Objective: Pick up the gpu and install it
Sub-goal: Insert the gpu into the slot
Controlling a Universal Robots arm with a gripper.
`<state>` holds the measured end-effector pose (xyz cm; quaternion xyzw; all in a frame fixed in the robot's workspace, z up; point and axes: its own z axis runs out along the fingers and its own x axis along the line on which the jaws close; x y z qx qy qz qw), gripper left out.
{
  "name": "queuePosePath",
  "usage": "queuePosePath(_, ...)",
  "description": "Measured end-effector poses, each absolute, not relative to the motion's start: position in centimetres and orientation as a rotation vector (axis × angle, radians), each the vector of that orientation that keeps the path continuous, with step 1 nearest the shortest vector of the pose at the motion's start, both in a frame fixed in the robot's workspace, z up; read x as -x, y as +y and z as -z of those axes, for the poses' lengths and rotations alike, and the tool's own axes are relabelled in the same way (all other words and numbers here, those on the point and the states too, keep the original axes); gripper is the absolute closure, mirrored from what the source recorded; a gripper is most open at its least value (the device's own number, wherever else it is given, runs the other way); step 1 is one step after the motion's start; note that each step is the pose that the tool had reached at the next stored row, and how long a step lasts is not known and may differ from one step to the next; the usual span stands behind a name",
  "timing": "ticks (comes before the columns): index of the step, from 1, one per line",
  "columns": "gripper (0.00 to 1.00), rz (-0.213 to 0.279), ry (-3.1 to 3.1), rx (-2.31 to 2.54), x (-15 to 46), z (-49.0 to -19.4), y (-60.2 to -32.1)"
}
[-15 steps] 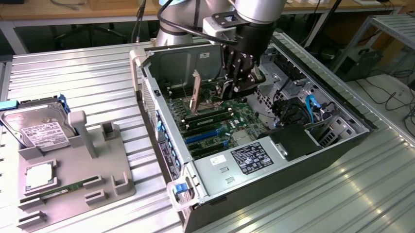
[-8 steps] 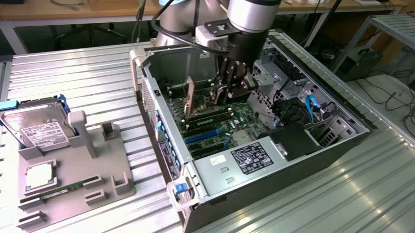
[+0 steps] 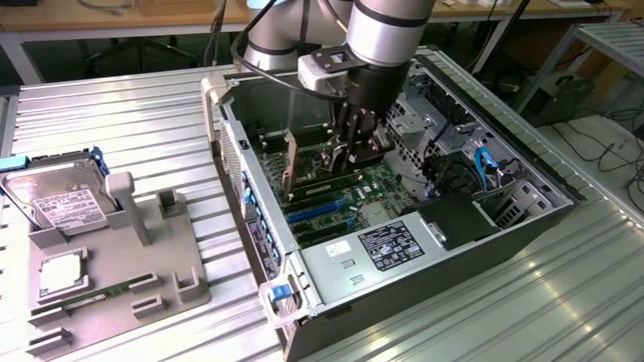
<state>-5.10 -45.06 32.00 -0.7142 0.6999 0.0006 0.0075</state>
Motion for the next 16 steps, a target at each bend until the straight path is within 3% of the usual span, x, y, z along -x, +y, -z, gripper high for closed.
queuePosePath(7, 0.73, -0.030, 2.170, 2.225, 5.3, -31.3, -45.3)
queuePosePath(16, 0.73, -0.030, 2.219, 2.175, 5.5, -29.2, -45.6)
